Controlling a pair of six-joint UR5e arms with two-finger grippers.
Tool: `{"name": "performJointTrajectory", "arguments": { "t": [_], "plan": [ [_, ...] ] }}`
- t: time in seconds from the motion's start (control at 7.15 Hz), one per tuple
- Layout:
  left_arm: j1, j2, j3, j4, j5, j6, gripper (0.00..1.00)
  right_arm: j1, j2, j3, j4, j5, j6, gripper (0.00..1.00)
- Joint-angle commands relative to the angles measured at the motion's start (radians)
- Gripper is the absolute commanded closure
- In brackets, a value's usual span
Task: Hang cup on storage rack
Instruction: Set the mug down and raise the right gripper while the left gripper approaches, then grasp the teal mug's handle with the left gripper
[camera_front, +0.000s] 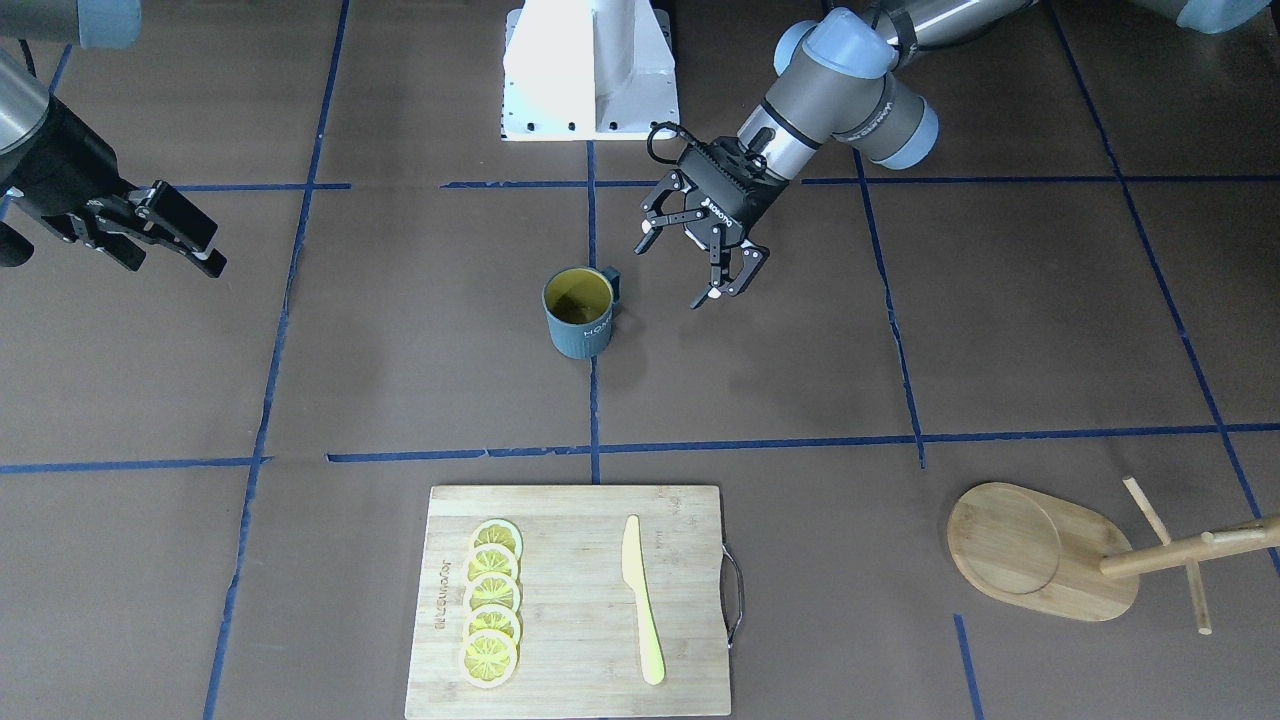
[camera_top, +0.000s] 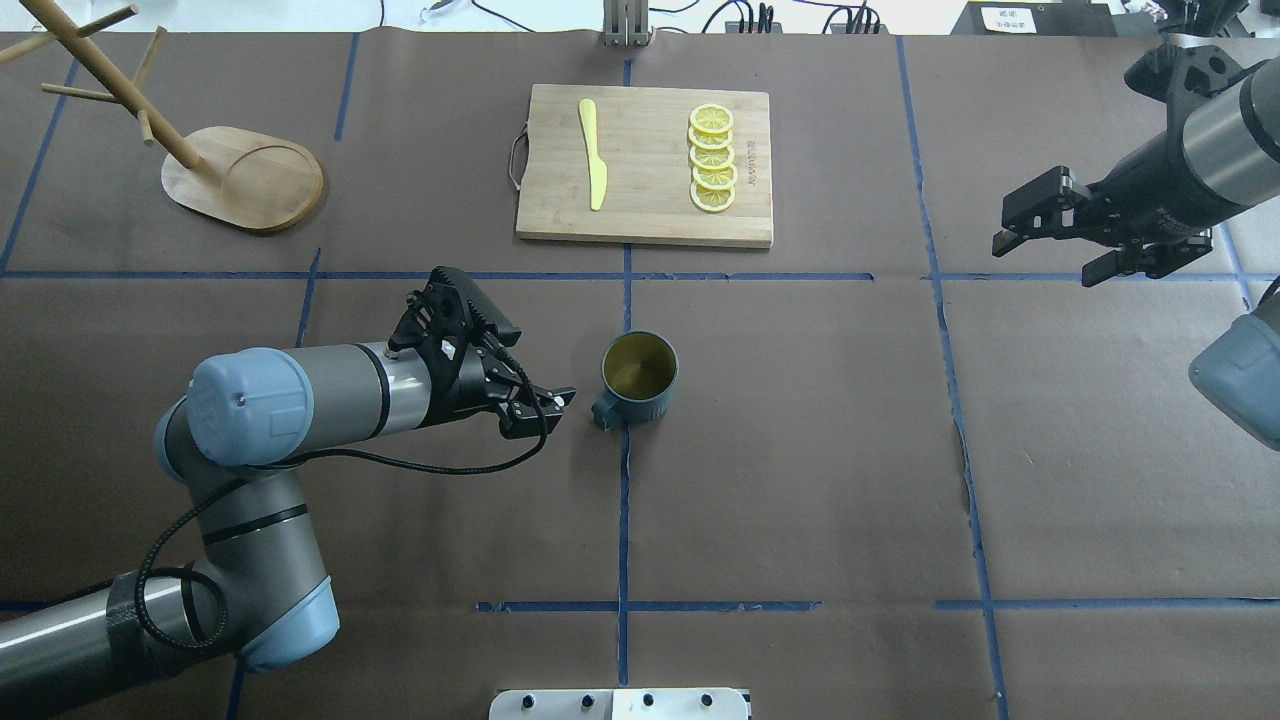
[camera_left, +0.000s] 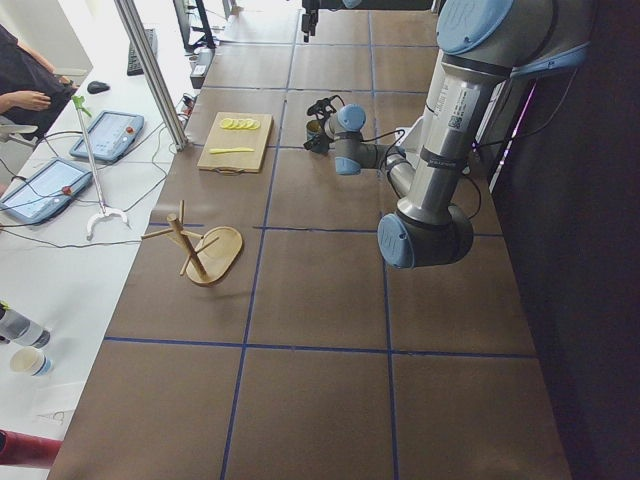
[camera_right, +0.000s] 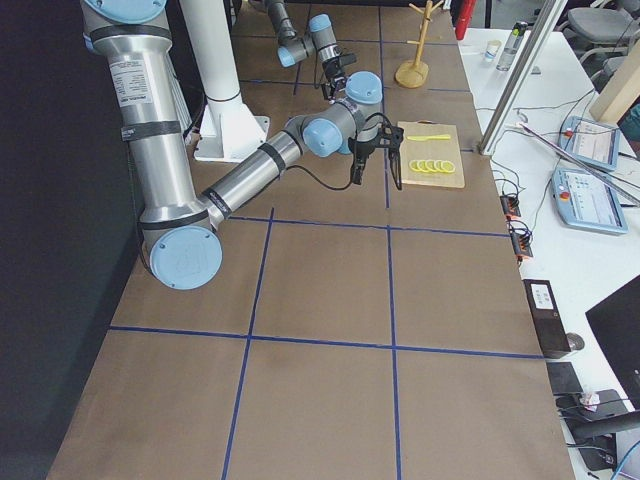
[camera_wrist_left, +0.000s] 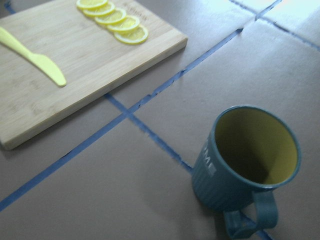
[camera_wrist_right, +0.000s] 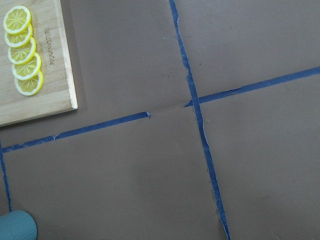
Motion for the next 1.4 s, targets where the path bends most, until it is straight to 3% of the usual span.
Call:
{"name": "performJointTrajectory", "arguments": {
  "t": [0.0, 0.28, 0.56, 1.26],
  "plan": [
    [0.074, 0.005, 0.029, -0.074, 0.161, 0.085, 0.02, -0.002, 0.003, -0.010, 0.001, 0.000, -0.001, 0.00],
    [0.154, -0.007, 0.084, -0.134, 0.289, 0.113, 0.01, -0.002, 0.003, -0.015, 0.004, 0.000, -0.003, 0.00],
    [0.174, -0.025, 0.090, -0.125, 0.292, 0.109, 0.02, -0.002, 0.005, -0.018, 0.004, 0.000, -0.003, 0.00],
    [0.202, -0.070, 0.164, -0.131, 0.425, 0.104, 0.22, -0.002, 0.008, -0.024, 0.004, -0.002, -0.003, 0.00]
  ]
}}
